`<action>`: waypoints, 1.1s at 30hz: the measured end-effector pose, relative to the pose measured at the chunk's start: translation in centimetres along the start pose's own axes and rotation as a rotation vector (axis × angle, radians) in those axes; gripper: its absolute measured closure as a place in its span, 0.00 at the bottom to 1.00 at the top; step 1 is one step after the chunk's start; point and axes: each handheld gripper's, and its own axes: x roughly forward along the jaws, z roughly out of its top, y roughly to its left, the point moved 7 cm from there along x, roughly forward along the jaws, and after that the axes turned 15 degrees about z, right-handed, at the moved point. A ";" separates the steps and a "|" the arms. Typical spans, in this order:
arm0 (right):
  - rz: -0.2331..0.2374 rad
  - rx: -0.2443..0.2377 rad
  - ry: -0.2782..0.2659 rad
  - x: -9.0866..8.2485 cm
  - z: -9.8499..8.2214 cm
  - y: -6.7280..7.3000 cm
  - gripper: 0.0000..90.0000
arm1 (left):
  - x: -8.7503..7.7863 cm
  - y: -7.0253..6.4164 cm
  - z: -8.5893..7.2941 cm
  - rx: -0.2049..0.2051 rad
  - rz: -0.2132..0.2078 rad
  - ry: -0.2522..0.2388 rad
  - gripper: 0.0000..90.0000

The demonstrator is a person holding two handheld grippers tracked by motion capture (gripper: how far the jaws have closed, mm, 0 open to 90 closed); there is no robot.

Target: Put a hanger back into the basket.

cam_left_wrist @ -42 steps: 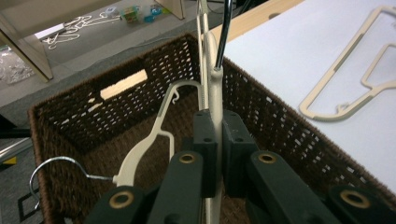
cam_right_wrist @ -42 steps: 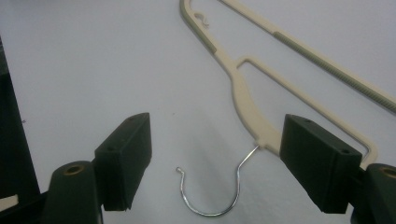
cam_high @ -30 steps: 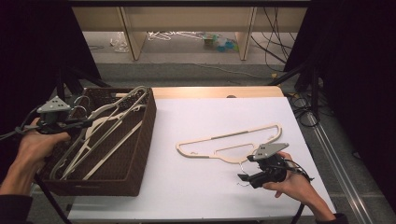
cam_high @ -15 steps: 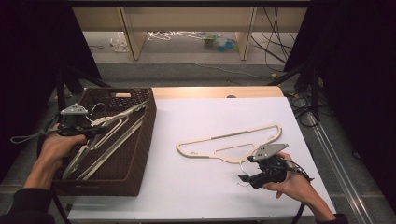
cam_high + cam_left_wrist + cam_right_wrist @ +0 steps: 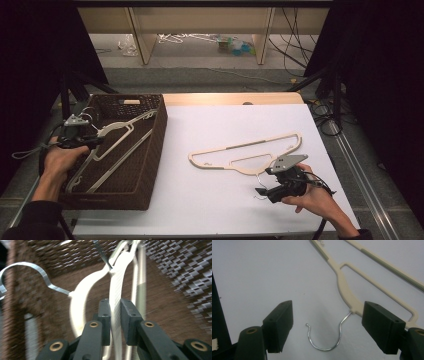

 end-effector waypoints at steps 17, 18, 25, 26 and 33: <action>0.010 0.024 0.009 0.1 -0.2 0.0 0.29 | -0.1 2.1 -1.2 -0.150 0.135 -0.050 0.62; 0.006 0.014 0.008 0.1 -0.2 -0.1 0.28 | -0.3 2.0 -1.1 -0.167 0.126 -0.066 0.61; 0.001 0.021 0.007 0.1 -0.4 -0.4 0.28 | -2.5 0.0 0.0 -0.168 0.084 -0.159 0.55; -0.002 0.018 0.003 0.1 -0.3 -0.5 0.28 | -2.9 -0.4 0.1 -0.181 0.071 -0.171 0.51; -0.006 0.032 -0.001 0.2 -0.3 -0.5 0.28 | -6.2 -2.9 1.1 -0.181 -0.006 -0.248 0.42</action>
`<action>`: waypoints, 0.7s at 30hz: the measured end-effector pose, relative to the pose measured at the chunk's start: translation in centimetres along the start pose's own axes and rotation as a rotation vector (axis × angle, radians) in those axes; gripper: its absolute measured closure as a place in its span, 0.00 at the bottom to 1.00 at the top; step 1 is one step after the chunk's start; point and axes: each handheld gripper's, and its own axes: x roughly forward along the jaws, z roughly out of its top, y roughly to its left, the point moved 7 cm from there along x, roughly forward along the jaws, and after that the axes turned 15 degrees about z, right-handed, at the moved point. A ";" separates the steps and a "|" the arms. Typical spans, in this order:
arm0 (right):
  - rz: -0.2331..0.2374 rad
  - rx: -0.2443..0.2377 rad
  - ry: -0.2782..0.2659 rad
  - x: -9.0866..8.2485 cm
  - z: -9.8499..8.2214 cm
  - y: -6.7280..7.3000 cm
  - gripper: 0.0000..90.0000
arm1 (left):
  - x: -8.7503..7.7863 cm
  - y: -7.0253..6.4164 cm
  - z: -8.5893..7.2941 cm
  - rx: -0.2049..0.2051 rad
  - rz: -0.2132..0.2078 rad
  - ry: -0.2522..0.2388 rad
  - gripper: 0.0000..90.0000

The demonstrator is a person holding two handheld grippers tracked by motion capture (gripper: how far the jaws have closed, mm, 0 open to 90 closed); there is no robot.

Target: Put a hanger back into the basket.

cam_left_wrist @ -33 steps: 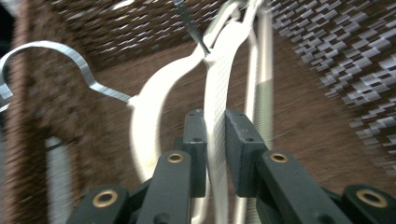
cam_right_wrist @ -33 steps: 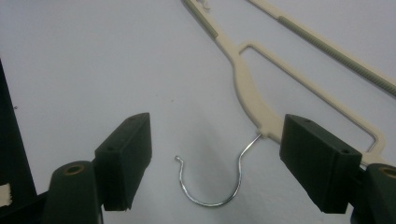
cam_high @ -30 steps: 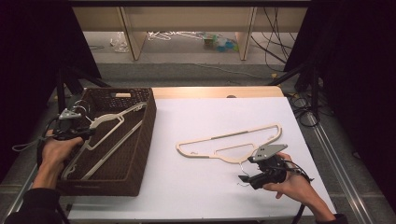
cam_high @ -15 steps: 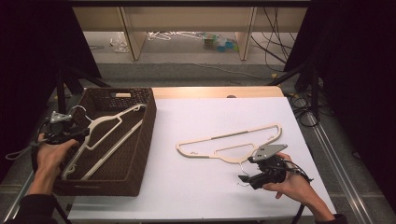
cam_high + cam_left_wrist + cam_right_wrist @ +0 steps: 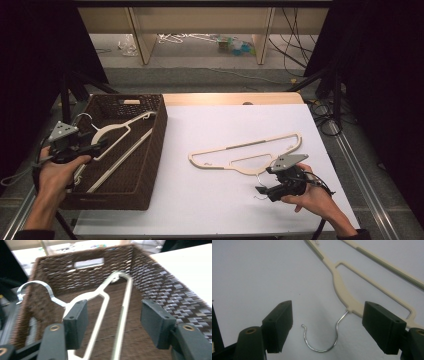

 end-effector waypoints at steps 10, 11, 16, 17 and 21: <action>-0.006 0.003 -0.011 0.2 0.0 -0.1 0.28 | -3.7 -6.0 0.9 0.060 -0.134 -0.076 0.35; -0.006 -0.004 -0.011 0.2 0.0 -0.1 0.28 | -4.0 -6.6 0.9 0.068 -0.146 -0.083 0.35; -0.010 0.009 -0.013 0.3 -0.1 -0.2 0.28 | -5.3 -10.3 0.7 0.118 -0.215 -0.104 0.31; -0.008 0.010 -0.015 0.3 -0.1 -0.2 0.28 | -5.4 -10.9 0.7 0.122 -0.222 -0.109 0.30; -0.002 0.004 -0.010 0.1 -0.2 -0.3 0.28 | -5.7 -13.2 0.7 0.133 -0.263 -0.122 0.28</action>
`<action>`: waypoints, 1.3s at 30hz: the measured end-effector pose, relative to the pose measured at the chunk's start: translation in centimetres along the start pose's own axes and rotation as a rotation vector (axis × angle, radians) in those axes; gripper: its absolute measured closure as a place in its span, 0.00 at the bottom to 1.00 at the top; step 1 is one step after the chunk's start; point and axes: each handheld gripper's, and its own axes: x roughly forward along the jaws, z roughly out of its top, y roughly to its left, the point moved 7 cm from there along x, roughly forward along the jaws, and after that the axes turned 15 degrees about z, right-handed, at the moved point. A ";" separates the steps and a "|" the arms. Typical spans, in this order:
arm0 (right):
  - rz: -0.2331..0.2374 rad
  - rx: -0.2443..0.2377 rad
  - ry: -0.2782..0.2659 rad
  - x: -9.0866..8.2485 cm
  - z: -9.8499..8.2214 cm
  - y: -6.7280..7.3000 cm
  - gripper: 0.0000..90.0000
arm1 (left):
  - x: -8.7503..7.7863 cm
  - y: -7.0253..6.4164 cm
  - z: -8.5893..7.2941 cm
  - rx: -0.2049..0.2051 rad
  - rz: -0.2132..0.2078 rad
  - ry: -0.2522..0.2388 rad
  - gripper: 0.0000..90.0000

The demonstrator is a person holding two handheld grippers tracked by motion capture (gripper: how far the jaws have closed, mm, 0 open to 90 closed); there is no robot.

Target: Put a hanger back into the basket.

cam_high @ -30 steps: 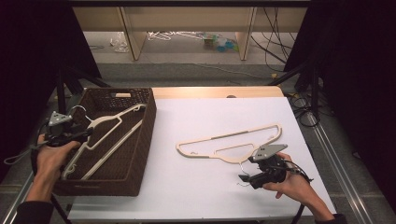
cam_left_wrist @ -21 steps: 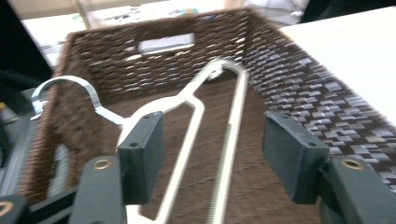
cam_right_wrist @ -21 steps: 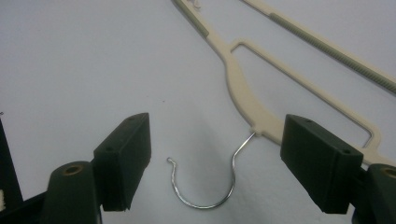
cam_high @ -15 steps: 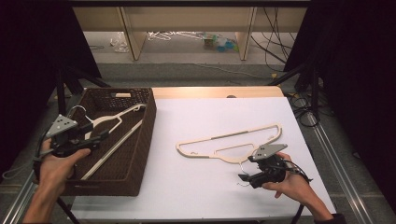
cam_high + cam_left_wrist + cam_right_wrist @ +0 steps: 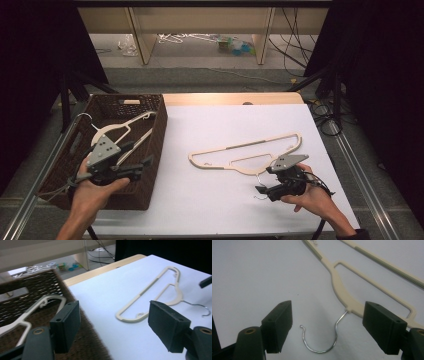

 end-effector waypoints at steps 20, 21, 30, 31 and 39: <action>-0.092 0.028 -0.164 -1.1 0.7 -0.4 0.26 | 2.8 -8.8 -2.3 0.083 -0.188 -0.025 0.18; -0.098 0.027 -0.169 -1.3 0.7 -0.3 0.26 | 2.8 -8.8 -2.4 0.095 -0.184 -0.027 0.19; -0.106 0.034 -0.175 -1.6 0.0 -0.2 0.25 | 3.5 -10.6 -4.9 0.099 -0.202 -0.003 0.18; -0.113 0.040 -0.176 -1.7 -0.1 -0.2 0.25 | 3.6 -10.6 -5.1 0.107 -0.200 0.000 0.18; -0.105 0.039 -0.171 -1.5 -0.3 -0.3 0.25 | 4.0 -10.8 -6.8 0.145 -0.182 0.001 0.18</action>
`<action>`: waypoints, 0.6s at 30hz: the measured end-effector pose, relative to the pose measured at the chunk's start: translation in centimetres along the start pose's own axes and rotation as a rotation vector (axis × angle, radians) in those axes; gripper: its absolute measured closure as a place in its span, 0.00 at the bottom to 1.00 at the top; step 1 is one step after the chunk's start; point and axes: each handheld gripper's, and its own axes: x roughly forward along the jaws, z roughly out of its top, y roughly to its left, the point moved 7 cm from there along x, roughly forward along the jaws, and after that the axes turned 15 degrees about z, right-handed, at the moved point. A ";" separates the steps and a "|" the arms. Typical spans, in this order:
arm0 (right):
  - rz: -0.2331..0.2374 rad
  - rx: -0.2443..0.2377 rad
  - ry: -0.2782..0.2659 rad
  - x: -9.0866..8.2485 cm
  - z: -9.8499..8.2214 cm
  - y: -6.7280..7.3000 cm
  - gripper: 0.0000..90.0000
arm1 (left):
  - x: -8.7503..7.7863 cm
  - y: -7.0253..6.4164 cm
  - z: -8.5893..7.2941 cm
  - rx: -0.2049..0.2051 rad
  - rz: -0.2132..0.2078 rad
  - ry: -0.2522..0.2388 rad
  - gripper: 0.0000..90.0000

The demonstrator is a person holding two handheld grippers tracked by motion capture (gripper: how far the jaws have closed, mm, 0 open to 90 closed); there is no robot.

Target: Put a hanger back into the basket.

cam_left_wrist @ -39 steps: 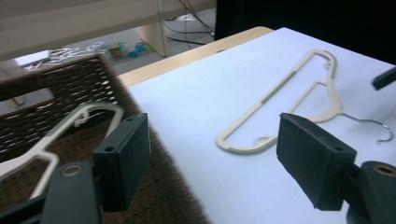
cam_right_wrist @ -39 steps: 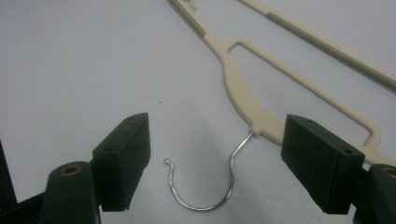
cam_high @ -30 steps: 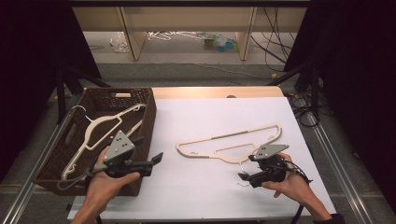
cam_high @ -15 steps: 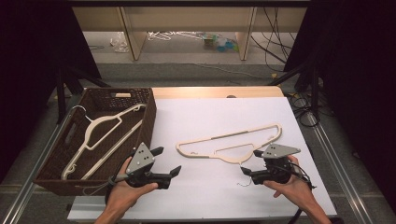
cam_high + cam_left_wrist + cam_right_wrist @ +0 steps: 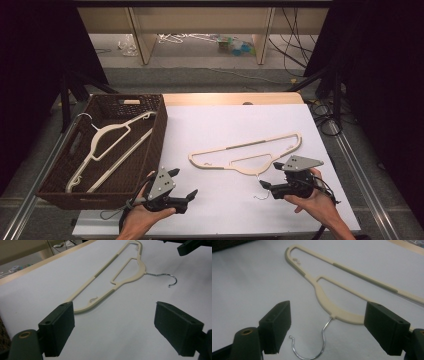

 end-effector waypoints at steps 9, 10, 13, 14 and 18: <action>-0.004 -0.023 0.028 0.1 -0.4 -0.8 0.20 | -0.2 0.1 0.0 -0.017 0.004 -0.026 0.18; -0.007 -0.031 0.030 0.0 -0.4 -1.0 0.20 | -0.3 0.2 0.0 -0.013 0.010 -0.023 0.18; -0.001 -0.027 0.062 -0.1 -0.6 -1.8 0.22 | -0.4 0.2 -0.1 -0.009 0.013 -0.026 0.18; -0.008 -0.038 0.069 -0.1 -0.6 -2.2 0.23 | -0.5 0.2 -0.3 -0.004 0.010 -0.023 0.18; -0.014 -0.041 0.127 0.0 -0.7 -3.9 0.23 | -0.5 0.1 -0.2 0.003 -0.001 -0.027 0.18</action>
